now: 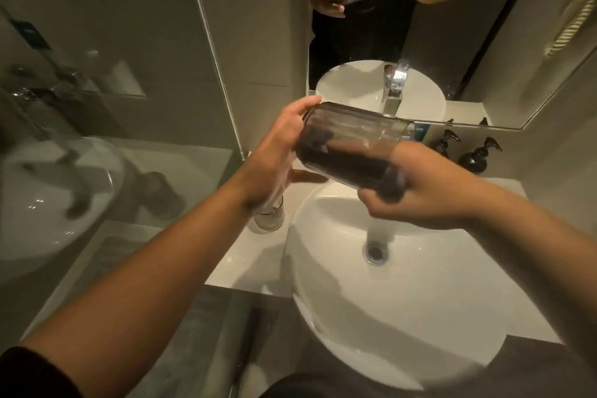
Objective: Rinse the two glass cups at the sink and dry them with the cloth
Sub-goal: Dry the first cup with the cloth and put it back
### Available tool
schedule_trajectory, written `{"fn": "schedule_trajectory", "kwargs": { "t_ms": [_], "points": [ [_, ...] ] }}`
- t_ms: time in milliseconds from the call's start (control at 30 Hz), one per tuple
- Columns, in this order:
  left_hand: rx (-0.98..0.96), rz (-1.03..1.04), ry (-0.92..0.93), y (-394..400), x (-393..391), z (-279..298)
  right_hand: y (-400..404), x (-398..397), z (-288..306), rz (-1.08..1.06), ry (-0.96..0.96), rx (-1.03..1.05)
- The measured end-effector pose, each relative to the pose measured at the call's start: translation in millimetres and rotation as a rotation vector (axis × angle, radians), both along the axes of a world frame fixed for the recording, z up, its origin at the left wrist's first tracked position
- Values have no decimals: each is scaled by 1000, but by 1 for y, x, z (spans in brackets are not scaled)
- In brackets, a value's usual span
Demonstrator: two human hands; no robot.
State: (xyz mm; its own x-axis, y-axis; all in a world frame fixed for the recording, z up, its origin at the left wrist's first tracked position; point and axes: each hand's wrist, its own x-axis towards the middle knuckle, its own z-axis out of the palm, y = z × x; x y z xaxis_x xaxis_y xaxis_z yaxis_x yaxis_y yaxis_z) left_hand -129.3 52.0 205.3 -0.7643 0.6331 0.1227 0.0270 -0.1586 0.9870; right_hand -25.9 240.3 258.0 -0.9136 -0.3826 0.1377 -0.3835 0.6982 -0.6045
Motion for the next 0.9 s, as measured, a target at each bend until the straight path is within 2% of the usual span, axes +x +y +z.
{"fn": "schedule_trajectory", "kwargs": {
  "t_ms": [33, 67, 133, 167, 267, 367, 533, 633, 733, 833, 900],
  "points": [
    [-39, -68, -150, 0, -3, 1, 0, -3, -1, 25, 83, 267],
    [-66, -108, -273, 1, -5, 1, -3, -3, -7, 70, 169, 450],
    [-121, -113, -414, 5, -5, -3, -15, -1, -16, 156, 333, 668],
    [-159, -92, -429, 8, -4, -6, -19, 1, -22, 176, 313, 723],
    [-220, 3, -301, 14, 4, -19, -20, 4, -35, 175, 269, 647],
    [-141, 133, -169, 18, 12, -26, -21, 6, -42, 152, 146, 556],
    [-1, 244, -72, 20, 18, -29, -22, 14, -40, 10, 47, 118],
    [42, 286, 35, 18, 22, -26, -22, 17, -34, -85, -79, -149],
    [56, 314, 166, 16, 27, -24, -22, 23, -32, -132, -243, -533],
    [67, 365, 281, 14, 32, -25, -24, 23, -35, -63, -412, -1005],
    [96, 373, 400, 12, 36, -26, -26, 24, -37, -48, -530, -1243]
  ]
}}
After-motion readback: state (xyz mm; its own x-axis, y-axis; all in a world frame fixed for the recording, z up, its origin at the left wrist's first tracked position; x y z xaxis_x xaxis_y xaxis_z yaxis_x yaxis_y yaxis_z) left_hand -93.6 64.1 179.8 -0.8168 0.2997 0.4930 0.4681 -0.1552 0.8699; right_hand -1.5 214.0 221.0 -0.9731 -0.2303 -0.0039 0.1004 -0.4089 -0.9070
